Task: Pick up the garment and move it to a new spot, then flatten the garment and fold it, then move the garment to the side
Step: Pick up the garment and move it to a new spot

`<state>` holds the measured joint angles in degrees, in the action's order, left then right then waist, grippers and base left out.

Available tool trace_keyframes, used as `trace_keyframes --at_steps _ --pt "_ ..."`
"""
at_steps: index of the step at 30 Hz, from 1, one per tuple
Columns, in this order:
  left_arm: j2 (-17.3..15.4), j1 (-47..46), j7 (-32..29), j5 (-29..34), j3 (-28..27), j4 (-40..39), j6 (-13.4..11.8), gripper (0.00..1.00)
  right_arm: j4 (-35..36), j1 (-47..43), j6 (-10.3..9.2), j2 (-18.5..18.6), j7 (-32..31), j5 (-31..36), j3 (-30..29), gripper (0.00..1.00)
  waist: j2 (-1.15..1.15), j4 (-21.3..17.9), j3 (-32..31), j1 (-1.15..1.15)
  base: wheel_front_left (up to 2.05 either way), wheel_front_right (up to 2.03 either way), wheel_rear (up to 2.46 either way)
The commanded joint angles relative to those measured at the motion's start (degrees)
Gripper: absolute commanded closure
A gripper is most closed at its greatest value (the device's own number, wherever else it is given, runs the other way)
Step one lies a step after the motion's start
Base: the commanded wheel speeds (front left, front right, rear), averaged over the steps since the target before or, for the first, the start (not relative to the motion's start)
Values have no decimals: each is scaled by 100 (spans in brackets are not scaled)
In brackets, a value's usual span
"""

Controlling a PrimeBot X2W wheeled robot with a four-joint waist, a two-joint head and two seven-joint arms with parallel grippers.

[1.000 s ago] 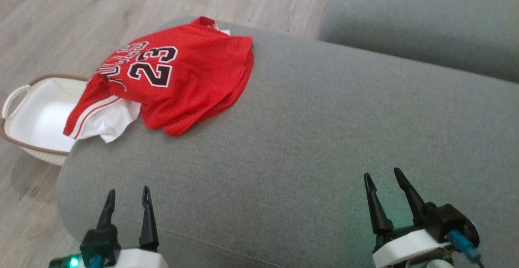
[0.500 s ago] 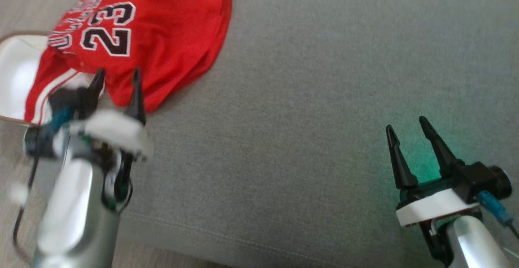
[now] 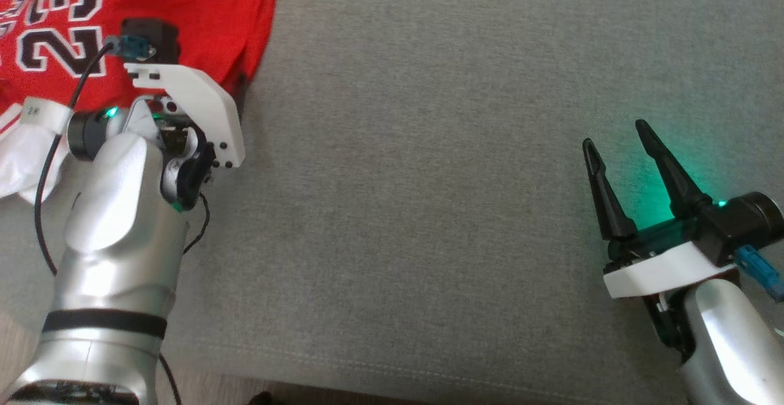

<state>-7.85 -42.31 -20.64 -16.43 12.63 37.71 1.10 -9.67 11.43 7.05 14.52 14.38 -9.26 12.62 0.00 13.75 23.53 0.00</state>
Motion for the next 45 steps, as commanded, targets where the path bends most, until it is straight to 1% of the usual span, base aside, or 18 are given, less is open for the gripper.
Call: trace_keyframes --at_steps 1,2,5,8,12,15,16,20,24,31,33,34,36,41,45 --pt "-229 -350 8 47 -99 58 42 64 166 50 44 86 62 -66 93 0 0 -122 94 0 0 0 0" --pt "-219 -410 37 37 -99 175 45 100 158 60 44 86 62 -71 89 0 0 -148 95 0 0 0 0" --pt "-272 -563 162 40 -97 462 75 100 124 77 44 36 62 -88 86 0 0 -231 36 0 0 0 0" --pt "-348 -736 372 6 -162 545 80 100 91 44 44 -54 62 -104 50 0 0 -270 -95 0 0 0 0" --pt "-471 -1002 579 -1 -205 362 107 100 28 -60 44 -172 62 -116 0 0 0 -267 -335 0 0 0 0" --pt "-579 -1173 650 -23 -235 36 152 100 -10 -144 44 -288 62 -130 -38 0 0 -266 -558 0 0 0 0" --pt "-579 -1173 650 -23 -235 36 152 100 -10 -144 44 -288 62 -130 -38 0 0 -266 -558 0 0 0 0" --pt "-721 -1325 571 -34 -225 -582 216 100 -69 -255 44 -465 62 -133 -70 0 0 -283 -890 0 0 0 0" --pt "-840 -1408 321 -53 -175 -1356 274 100 -118 -348 44 -640 62 -126 -101 0 0 -357 -1203 0 0 0 0" --pt "-990 -1630 -237 -143 -98 -2803 338 100 -186 -477 44 -859 62 -112 -131 0 0 -651 -1580 0 0 0 0" --pt "-986 -1741 -430 -242 -56 -3181 381 100 -188 -507 44 -905 62 -114 -150 0 0 -761 -1639 0 0 0 0" --pt "-944 -1860 -607 -349 5 -3493 414 100 -193 -535 44 -944 62 -113 -164 0 0 -891 -1685 0 0 0 0" --pt "-862 -1970 -762 -472 77 -3728 439 100 -199 -550 44 -980 62 -115 -157 0 0 -1051 -1723 0 0 0 0" --pt "-558 -2115 -1063 -846 232 -4088 462 100 -174 -510 44 -1063 62 -126 -86 0 0 -1588 -1753 0 0 0 0" --pt "-319 -1941 -1287 -1161 392 -4107 463 100 -110 -457 44 -1116 62 -177 47 0 0 -2107 -1729 0 0 0 0"
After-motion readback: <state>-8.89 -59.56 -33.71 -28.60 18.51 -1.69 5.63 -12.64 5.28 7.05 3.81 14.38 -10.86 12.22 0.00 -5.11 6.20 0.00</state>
